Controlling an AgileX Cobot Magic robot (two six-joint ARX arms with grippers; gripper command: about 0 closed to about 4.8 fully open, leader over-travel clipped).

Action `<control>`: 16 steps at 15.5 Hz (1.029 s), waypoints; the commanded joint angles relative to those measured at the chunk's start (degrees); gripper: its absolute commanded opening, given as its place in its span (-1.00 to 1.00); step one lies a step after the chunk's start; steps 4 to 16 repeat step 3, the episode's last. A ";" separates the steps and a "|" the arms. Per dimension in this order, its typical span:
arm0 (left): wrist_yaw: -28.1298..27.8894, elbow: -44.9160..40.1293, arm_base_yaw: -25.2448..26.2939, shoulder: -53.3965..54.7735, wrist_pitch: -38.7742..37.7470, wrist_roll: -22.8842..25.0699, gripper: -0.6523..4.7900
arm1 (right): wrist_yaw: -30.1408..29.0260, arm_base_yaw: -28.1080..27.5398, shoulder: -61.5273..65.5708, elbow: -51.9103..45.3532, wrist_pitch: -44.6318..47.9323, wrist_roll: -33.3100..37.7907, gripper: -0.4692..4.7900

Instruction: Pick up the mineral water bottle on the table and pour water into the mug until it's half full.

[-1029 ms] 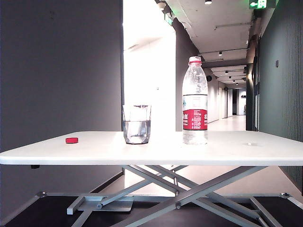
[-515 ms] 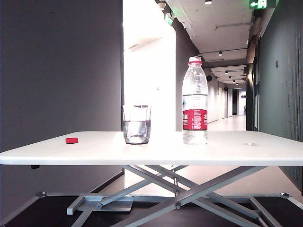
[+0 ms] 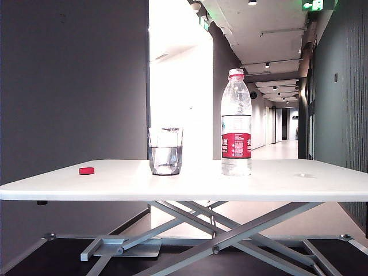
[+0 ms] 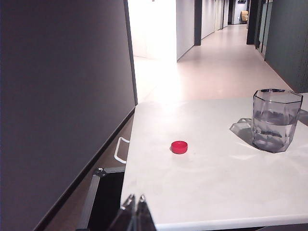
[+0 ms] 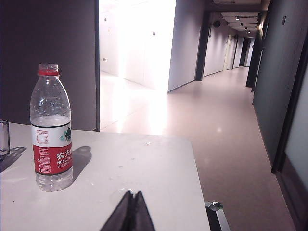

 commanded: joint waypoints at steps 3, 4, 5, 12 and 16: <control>0.26 0.15 -0.07 0.02 0.50 -0.17 -0.78 | 0.02 0.02 -0.11 -0.13 0.76 0.31 -0.85; 0.26 0.15 -0.07 0.02 0.50 -0.17 -0.78 | 0.02 0.02 -0.11 -0.13 0.76 0.31 -0.85; 0.26 0.15 -0.07 0.02 0.50 -0.17 -0.78 | 0.02 0.02 -0.11 -0.13 0.76 0.31 -0.85; 0.26 0.15 -0.07 0.02 0.50 -0.17 -0.78 | 0.02 0.02 -0.11 -0.13 0.76 0.31 -0.85; 0.26 0.15 -0.07 0.02 0.50 -0.17 -0.78 | 0.02 0.02 -0.11 -0.13 0.76 0.31 -0.85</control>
